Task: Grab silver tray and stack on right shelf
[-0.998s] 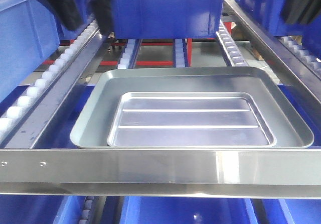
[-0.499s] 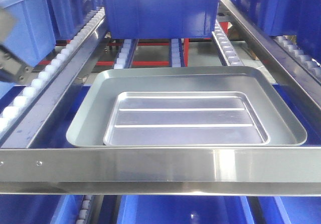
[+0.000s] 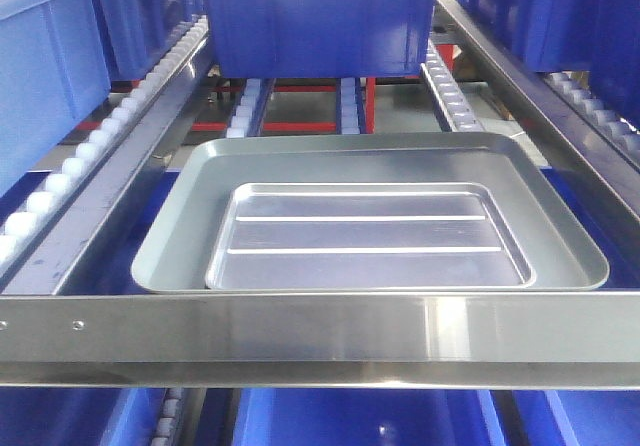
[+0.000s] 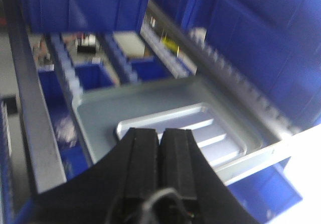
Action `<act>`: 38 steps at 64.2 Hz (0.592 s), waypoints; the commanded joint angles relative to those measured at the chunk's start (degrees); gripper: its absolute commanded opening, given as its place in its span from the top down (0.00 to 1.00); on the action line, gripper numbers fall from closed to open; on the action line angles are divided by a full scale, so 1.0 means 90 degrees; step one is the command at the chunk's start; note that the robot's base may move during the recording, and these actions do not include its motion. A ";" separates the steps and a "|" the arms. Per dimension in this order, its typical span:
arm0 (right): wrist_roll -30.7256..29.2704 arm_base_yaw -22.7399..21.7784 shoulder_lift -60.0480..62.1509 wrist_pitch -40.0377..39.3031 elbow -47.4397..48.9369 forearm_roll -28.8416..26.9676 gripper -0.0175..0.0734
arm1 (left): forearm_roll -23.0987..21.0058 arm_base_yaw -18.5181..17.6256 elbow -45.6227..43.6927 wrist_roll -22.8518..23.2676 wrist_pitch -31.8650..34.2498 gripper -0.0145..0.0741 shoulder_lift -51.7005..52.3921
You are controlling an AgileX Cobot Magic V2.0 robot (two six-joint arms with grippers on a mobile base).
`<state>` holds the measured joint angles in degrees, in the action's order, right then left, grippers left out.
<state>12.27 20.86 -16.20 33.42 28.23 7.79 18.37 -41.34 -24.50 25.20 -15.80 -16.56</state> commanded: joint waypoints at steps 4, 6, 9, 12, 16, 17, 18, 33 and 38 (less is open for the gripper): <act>-0.0093 -0.0007 0.0683 -0.0413 0.0173 0.0133 0.75 | 0.0065 -0.0030 -0.0174 0.0005 0.0436 0.94 0.0701; -0.0093 -0.0007 0.0809 -0.0393 0.0173 0.0142 0.75 | 0.0065 -0.0030 -0.0174 0.0005 0.0425 0.94 0.0827; -0.0093 -0.0007 0.0941 -0.0372 0.0173 0.0142 0.75 | 0.0065 -0.0030 -0.0174 0.0005 0.0425 0.94 0.0956; -0.0093 -0.0007 0.0955 -0.0367 0.0173 0.0142 0.75 | 0.0065 -0.0030 -0.0174 0.0005 0.0425 0.94 0.0990; -0.0093 -0.0007 0.0941 -0.0367 0.0173 0.0142 0.75 | 0.0065 -0.0030 -0.0174 0.0005 0.0443 0.94 0.0990; -0.0093 -0.0007 0.0941 -0.0367 0.0173 0.0142 0.75 | 0.0065 -0.0030 -0.0174 0.0005 0.0443 0.94 0.0990; -0.0093 -0.0007 0.0941 -0.0367 0.0173 0.0142 0.75 | 0.0065 -0.0030 -0.0174 0.0005 0.0443 0.94 0.0990; -0.0093 -0.0007 0.0941 -0.0367 0.0173 0.0142 0.75 | 0.0065 -0.0030 -0.0174 0.0005 0.0443 0.94 0.0990; -0.0093 -0.0007 0.0941 -0.0367 0.0173 0.0142 0.75 | 0.0065 -0.0030 -0.0174 0.0005 0.0443 0.94 0.0990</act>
<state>12.06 20.86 -6.95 34.85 28.23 7.92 18.37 -41.34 -24.50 25.20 -16.25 -7.03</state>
